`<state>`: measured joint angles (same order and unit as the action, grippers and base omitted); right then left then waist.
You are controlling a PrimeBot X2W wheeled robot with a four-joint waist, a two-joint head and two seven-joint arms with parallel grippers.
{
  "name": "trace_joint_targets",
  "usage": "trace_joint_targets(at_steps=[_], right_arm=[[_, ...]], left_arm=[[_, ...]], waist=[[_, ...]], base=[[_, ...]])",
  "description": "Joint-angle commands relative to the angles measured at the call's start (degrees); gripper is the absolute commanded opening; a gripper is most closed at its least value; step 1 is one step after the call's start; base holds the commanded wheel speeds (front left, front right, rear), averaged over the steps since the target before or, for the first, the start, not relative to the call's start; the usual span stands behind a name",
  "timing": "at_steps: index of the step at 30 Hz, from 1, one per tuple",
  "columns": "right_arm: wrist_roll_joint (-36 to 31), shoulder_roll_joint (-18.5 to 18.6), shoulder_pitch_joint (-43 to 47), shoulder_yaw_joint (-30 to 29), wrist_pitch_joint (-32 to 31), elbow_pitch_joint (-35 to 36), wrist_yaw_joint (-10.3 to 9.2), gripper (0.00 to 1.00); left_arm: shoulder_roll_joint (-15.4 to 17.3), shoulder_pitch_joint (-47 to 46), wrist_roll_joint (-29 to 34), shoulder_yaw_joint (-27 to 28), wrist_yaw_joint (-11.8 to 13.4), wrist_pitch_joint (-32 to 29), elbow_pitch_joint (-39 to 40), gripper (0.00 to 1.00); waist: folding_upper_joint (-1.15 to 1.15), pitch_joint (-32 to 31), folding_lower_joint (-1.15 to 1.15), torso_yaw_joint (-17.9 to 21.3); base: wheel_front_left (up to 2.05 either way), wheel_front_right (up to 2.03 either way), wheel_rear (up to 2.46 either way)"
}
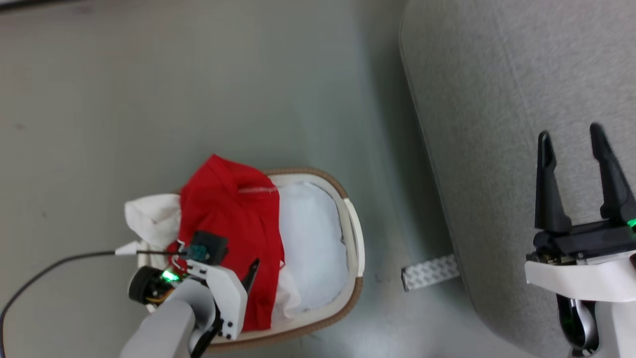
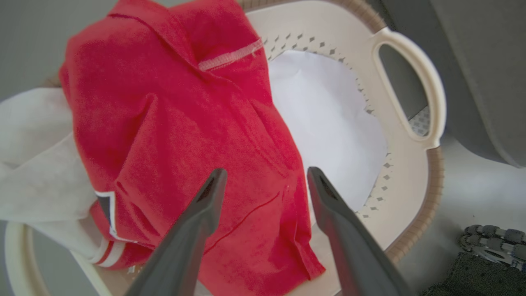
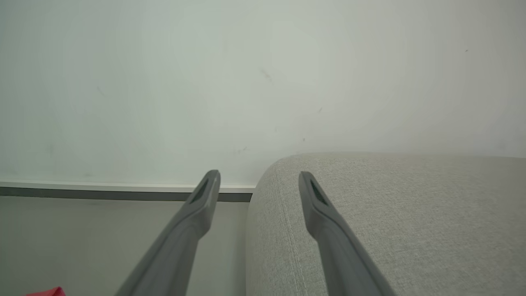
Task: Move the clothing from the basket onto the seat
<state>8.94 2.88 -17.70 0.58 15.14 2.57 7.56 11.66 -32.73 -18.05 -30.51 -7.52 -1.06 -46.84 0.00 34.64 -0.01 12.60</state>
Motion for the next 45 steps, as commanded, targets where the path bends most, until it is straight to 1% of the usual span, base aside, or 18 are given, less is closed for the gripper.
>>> trace_joint_targets(at_steps=[1,5,9,12,15,16,17,18,21,24,28,31,33,37,41,45], right_arm=[[0.36,0.00,-1.02,0.04,0.03,0.52,-0.14,1.00],[0.52,0.01,-2.76,-0.14,0.02,3.12,-0.14,1.00],[1.11,0.01,-3.41,-0.64,0.02,5.47,-0.14,1.00],[1.56,0.00,-2.95,-1.36,0.02,6.60,-0.14,1.00],[1.33,0.01,-2.11,-1.10,0.03,6.77,-0.14,1.00],[1.27,0.02,-1.91,-1.03,0.03,6.78,-0.14,1.00],[1.38,0.03,-1.70,-1.03,0.03,6.70,-0.14,1.00],[1.43,0.03,-1.46,-1.09,0.03,6.54,-0.14,1.00],[1.86,0.02,-1.17,-1.38,0.03,5.69,-0.14,1.00],[2.66,0.04,-1.08,-1.38,0.03,4.64,-0.14,1.00],[2.98,0.03,-0.31,-0.78,0.03,2.53,-0.14,1.00],[2.88,0.05,1.16,-0.76,0.03,0.68,-0.14,1.00],[2.63,0.05,2.18,-0.83,0.03,-0.50,-0.14,1.00],[1.83,0.06,5.03,-0.71,0.02,-2.59,-0.14,1.00],[0.92,0.05,7.74,-0.72,0.02,-4.11,-0.14,1.00],[-0.16,0.08,10.13,-0.52,0.02,-5.60,-0.14,1.00]], left_arm=[[0.28,-0.89,-0.25,-0.12,0.09,-0.18,-0.49,1.00],[0.34,-5.27,0.99,-0.64,0.27,-0.44,-4.80,1.00],[-0.02,-9.25,1.47,-0.81,0.41,0.89,-8.56,1.00],[-0.55,-11.88,1.66,-0.98,0.56,2.12,-11.25,1.00],[-0.81,-13.73,1.58,-1.45,0.38,3.43,-13.81,1.00],[-0.97,-14.14,1.12,-1.39,0.34,4.00,-14.58,0.45],[-1.18,-14.41,0.64,-1.38,0.26,4.69,-15.26,0.07],[-1.42,-14.62,0.11,-1.26,0.18,5.36,-15.85,0.00],[-2.04,-15.08,-1.00,-1.32,0.12,7.67,-17.30,0.00],[-2.90,-14.27,-2.51,-1.44,0.07,9.65,-18.34,0.00],[-4.11,-11.54,-4.27,-3.55,0.01,11.53,-17.93,0.00],[-4.95,-8.65,-7.26,-4.63,0.00,12.77,-16.38,0.00],[-5.66,-6.10,-9.35,-5.61,-0.01,13.30,-14.75,0.00],[-6.45,-0.56,-15.94,-7.20,-0.02,13.20,-9.64,0.00],[-5.35,3.86,-21.51,-9.06,-0.02,12.26,-3.31,0.00],[-3.56,7.20,-25.01,-9.89,-0.02,11.50,2.83,0.00]], waist=[[0.00,5.83,0.01,2.15],[0.00,10.99,0.01,2.59],[0.00,15.03,0.01,2.79],[0.00,17.27,0.01,2.66],[0.00,18.24,0.01,2.66],[0.00,18.30,0.01,2.70],[0.00,18.22,0.01,2.75],[0.00,18.01,0.01,2.76],[0.00,16.59,0.01,2.48],[0.00,13.73,0.01,1.99],[0.00,8.29,0.01,1.14],[0.00,2.95,0.01,0.21],[0.00,-1.03,0.01,-0.50],[0.00,-8.48,0.01,-1.69],[0.00,-14.59,0.01,-3.18],[0.00,-19.55,0.01,-4.19]], base=[[0.00,0.00,0.00],[0.00,0.00,0.00],[0.00,0.00,0.00],[0.00,0.00,0.00],[0.00,0.00,0.00],[0.00,0.00,0.00],[0.00,0.00,0.00],[0.00,0.00,0.00],[0.00,0.00,0.00],[0.00,0.00,0.00],[0.00,0.00,0.00],[0.00,0.00,0.00],[0.00,0.00,0.00],[0.00,0.00,0.00],[0.00,0.00,0.00],[0.00,0.00,0.00]])
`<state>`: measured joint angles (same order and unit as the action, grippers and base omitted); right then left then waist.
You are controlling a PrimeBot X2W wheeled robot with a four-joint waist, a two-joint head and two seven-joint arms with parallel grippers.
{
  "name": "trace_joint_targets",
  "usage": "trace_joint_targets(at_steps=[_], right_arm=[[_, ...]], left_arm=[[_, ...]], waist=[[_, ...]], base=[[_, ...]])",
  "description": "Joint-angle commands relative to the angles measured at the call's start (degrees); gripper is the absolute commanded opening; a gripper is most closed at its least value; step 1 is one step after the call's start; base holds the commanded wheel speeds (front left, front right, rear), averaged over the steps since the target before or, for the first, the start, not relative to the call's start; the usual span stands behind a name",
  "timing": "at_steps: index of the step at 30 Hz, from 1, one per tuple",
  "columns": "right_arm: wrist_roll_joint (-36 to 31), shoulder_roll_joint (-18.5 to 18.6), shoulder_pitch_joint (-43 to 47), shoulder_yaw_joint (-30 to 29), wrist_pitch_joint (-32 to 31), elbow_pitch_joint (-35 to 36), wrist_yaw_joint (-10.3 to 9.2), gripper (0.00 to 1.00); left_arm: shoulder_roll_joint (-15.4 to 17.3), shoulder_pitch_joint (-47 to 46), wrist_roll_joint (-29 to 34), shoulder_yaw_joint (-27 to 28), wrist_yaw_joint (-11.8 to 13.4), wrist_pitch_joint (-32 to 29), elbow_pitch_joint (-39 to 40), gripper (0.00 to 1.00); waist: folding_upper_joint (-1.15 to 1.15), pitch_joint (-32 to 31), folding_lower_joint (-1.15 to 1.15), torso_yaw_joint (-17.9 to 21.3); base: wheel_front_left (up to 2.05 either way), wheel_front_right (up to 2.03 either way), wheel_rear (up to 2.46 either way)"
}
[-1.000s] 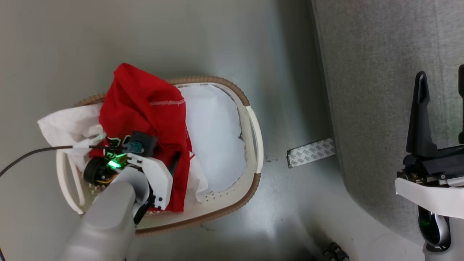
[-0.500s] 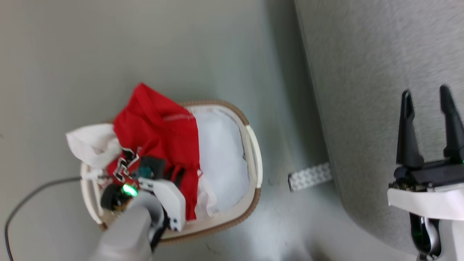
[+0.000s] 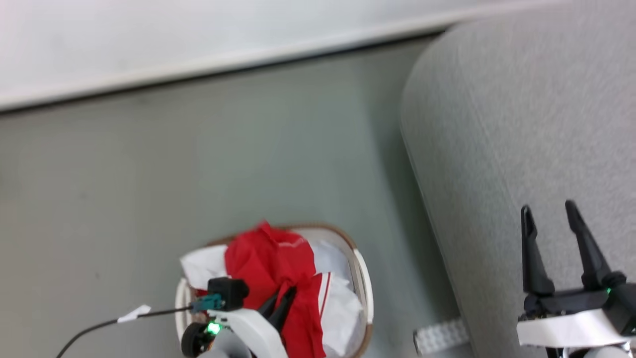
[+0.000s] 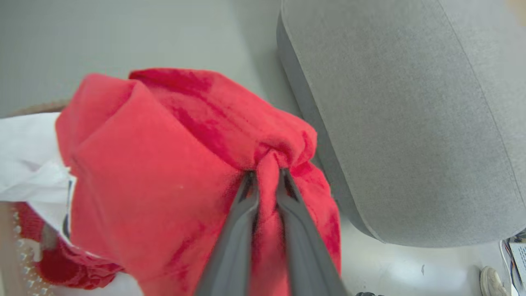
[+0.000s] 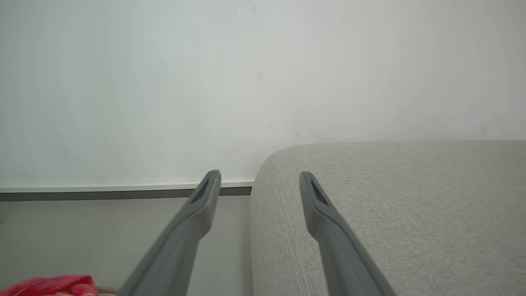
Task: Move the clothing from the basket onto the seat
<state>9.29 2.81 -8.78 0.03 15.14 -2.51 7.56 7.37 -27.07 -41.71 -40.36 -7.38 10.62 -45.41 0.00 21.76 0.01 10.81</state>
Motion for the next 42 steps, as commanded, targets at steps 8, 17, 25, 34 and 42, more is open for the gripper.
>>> trace_joint_targets(at_steps=[8,17,25,34,42], right_arm=[[-1.88,0.13,4.89,-0.14,0.02,-2.60,-0.14,1.00],[-1.98,0.14,7.84,0.88,0.02,-4.33,-0.14,1.00],[-4.04,0.10,10.14,2.90,0.02,-5.45,-0.14,1.00],[-2.16,5.14,8.20,16.08,0.02,-4.39,-0.14,1.00],[7.29,20.03,-1.49,35.77,-2.00,-3.29,-0.14,1.00]], left_arm=[[4.22,6.38,-3.69,0.26,1.46,-3.21,14.80,0.00],[9.35,10.82,-5.01,2.19,6.97,-7.84,33.56,0.00],[12.89,12.72,-5.70,4.44,11.11,-10.46,43.76,0.00],[15.88,12.56,-5.69,5.97,13.47,-12.82,51.07,0.00],[16.73,11.13,-4.98,5.06,13.10,-14.54,54.35,0.00]], waist=[[0.00,-13.53,-0.01,-3.88],[0.00,-18.56,-0.01,-3.58],[0.00,-21.54,-0.01,-2.76],[0.00,-22.53,-0.01,-1.87],[0.00,-22.88,-0.01,-2.04]], base=[[0.00,0.00,0.00],[0.00,0.00,0.00],[0.00,0.00,0.00],[0.00,0.00,0.00],[0.00,0.00,0.00]])
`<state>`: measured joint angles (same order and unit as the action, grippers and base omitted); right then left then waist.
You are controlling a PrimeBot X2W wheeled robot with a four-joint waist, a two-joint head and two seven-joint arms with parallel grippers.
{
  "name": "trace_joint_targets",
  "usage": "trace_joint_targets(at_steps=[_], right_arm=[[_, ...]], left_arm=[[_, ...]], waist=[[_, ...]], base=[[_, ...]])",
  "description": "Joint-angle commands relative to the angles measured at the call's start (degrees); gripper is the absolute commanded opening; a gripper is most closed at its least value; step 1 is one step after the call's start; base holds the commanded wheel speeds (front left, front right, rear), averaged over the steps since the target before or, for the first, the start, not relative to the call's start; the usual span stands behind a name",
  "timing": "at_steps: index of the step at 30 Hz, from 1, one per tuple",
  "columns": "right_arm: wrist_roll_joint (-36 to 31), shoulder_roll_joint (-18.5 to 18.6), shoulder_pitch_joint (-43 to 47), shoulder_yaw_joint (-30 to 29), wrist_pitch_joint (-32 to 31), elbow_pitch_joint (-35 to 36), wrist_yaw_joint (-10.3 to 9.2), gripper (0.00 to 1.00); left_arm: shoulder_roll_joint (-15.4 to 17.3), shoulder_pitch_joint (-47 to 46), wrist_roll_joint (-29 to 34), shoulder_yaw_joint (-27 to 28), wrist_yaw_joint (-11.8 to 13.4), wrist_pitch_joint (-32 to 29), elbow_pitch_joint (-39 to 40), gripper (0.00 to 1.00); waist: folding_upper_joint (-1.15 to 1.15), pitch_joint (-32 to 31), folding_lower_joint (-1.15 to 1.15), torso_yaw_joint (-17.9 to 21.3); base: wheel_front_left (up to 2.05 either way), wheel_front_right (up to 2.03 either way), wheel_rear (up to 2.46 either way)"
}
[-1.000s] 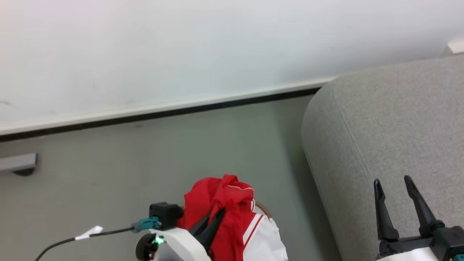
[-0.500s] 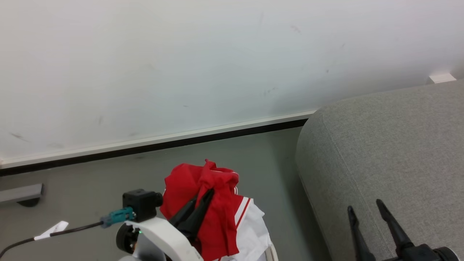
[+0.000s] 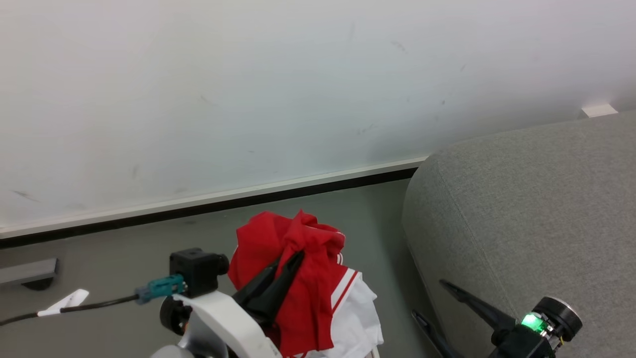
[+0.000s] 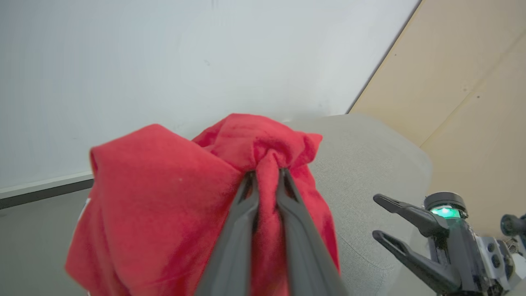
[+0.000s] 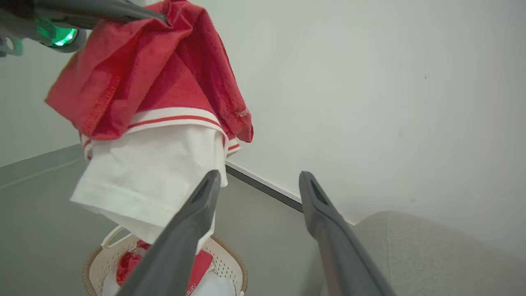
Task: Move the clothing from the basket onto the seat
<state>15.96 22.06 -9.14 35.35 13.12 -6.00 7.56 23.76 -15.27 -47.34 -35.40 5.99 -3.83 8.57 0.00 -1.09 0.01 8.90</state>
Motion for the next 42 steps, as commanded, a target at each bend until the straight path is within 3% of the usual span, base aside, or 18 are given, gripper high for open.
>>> trace_joint_targets(at_steps=[1,6,11,19,27,28,29,30,34,42], right_arm=[[1.70,2.22,-2.55,2.55,-0.40,0.46,-0.14,1.00],[7.19,7.47,-10.85,12.89,-1.55,0.82,-0.14,1.00],[12.84,8.73,-18.27,22.03,-1.18,-1.62,-0.14,1.00],[21.72,5.27,-26.75,33.89,1.13,-8.48,-0.14,1.00],[28.20,-1.88,-29.48,37.66,2.00,-16.16,-0.14,1.00],[29.19,-2.56,-29.33,37.79,2.03,-16.75,-0.14,0.90],[30.07,-3.29,-29.02,37.90,2.05,-17.17,-0.14,0.33],[31.09,-3.86,-28.60,37.98,2.07,-17.41,-0.14,0.00],[34.10,-4.90,-27.94,37.96,2.08,-17.30,-0.14,0.00],[36.53,-2.70,-29.03,35.86,2.11,-14.92,-0.14,0.00]], left_arm=[[0.40,-0.97,0.92,-0.22,-0.50,-0.27,0.45,0.00],[-0.07,-1.44,1.26,-1.53,-1.14,-0.93,0.76,0.00],[-0.74,-2.28,1.44,-2.85,-1.94,-1.43,0.76,0.00],[-2.12,-2.98,1.04,-4.47,-3.00,-1.80,0.06,0.00],[-2.48,-3.14,0.11,-5.09,-3.69,-2.14,-0.33,0.00],[-2.60,-3.23,0.03,-5.10,-3.68,-2.10,-0.48,0.00],[-2.71,-3.31,0.05,-5.12,-3.66,-2.09,-0.63,0.00],[-2.76,-3.34,0.04,-5.09,-3.63,-2.07,-0.75,0.00],[-2.50,-3.21,-0.28,-4.65,-3.30,-1.79,-1.28,0.00],[-1.59,-2.66,0.18,-3.62,-2.19,-0.95,-2.20,0.00]], waist=[[0.00,-0.08,-0.01,-0.30],[0.00,-0.36,-0.01,-1.05],[0.00,-0.72,-0.01,-2.29],[0.00,-1.32,-0.01,-3.56],[0.00,-2.00,-0.01,-3.55],[0.00,-2.07,-0.01,-3.60],[0.00,-2.14,-0.01,-3.67],[0.00,-2.20,-0.01,-3.68],[0.00,-2.32,-0.01,-3.30],[0.00,-1.86,-0.01,-2.25]], base=[[0.00,0.00,0.00],[0.00,0.00,0.00],[0.00,0.00,0.00],[0.00,0.00,0.00],[0.00,0.00,0.00],[0.00,0.00,0.00],[0.00,0.00,0.00],[0.00,0.00,0.00],[0.00,0.00,0.00],[0.00,0.00,0.00]])
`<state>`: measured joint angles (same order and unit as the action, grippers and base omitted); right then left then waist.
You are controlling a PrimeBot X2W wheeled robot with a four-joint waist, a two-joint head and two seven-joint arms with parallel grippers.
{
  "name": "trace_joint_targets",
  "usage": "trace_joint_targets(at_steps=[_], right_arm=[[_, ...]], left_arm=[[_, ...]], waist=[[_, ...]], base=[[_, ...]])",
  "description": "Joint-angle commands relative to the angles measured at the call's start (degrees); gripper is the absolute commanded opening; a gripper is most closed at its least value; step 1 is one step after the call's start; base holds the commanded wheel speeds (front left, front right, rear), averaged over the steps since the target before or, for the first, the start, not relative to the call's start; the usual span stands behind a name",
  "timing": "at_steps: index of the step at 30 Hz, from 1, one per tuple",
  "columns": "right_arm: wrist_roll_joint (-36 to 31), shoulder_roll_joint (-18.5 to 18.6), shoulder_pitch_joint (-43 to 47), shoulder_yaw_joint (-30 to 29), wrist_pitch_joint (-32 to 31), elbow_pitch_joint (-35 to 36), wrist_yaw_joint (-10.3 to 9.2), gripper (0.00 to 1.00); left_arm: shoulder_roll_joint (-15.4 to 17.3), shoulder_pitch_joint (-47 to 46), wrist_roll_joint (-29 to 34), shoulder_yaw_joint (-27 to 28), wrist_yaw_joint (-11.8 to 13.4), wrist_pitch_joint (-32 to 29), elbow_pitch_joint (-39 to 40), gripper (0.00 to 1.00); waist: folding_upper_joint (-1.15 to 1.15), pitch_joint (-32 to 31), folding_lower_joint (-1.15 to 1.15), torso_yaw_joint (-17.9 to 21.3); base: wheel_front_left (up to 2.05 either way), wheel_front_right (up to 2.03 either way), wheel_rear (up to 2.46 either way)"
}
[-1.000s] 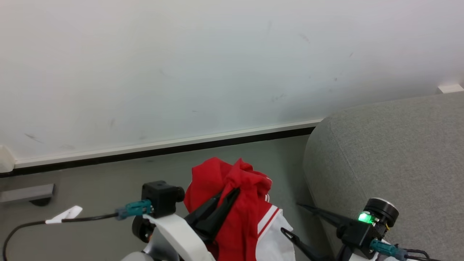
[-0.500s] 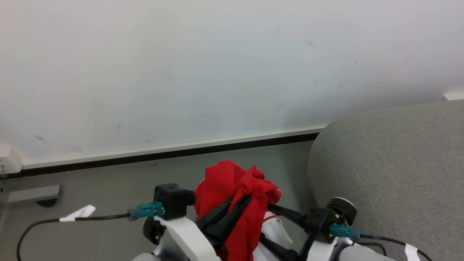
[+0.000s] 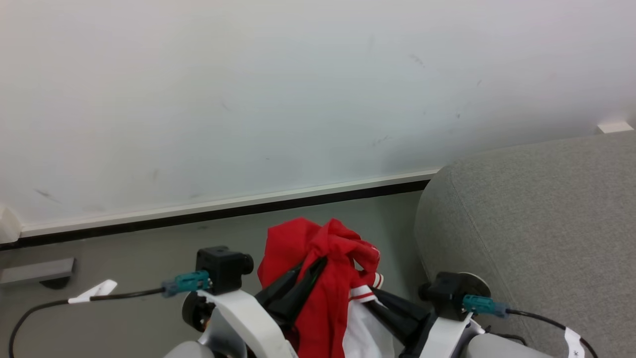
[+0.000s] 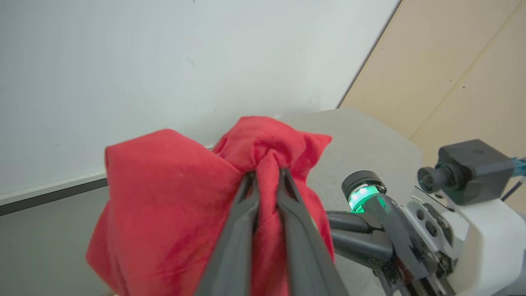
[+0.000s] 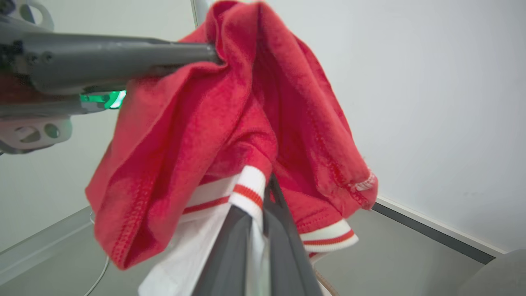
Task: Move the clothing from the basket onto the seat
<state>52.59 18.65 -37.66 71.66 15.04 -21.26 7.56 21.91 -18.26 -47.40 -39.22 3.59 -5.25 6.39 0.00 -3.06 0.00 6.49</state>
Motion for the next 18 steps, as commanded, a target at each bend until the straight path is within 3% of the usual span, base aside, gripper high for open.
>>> trace_joint_targets(at_steps=[1,11,14,18], right_arm=[[-0.32,1.00,-0.51,-0.81,0.20,0.59,-0.14,0.00],[-2.90,3.79,-0.09,-7.99,0.20,4.25,-0.14,0.00],[-3.85,4.72,0.36,-11.01,0.21,5.89,-0.15,0.00],[-4.55,5.78,0.85,-14.18,0.27,7.17,-0.17,0.00]], left_arm=[[0.30,0.44,0.25,0.23,0.22,0.54,-0.19,0.00],[0.50,0.56,1.32,0.54,0.61,2.31,-2.88,0.00],[0.46,0.35,1.86,0.52,0.82,2.86,-3.83,0.15],[0.52,0.16,2.49,0.26,0.73,3.38,-4.65,0.15]], waist=[[0.00,0.17,0.00,0.26],[0.00,1.18,0.00,1.84],[0.00,1.61,0.00,2.66],[0.00,2.01,0.00,3.47]], base=[[0.00,0.00,0.00],[0.00,0.00,0.00],[0.00,0.00,0.00],[0.00,0.00,0.00]])
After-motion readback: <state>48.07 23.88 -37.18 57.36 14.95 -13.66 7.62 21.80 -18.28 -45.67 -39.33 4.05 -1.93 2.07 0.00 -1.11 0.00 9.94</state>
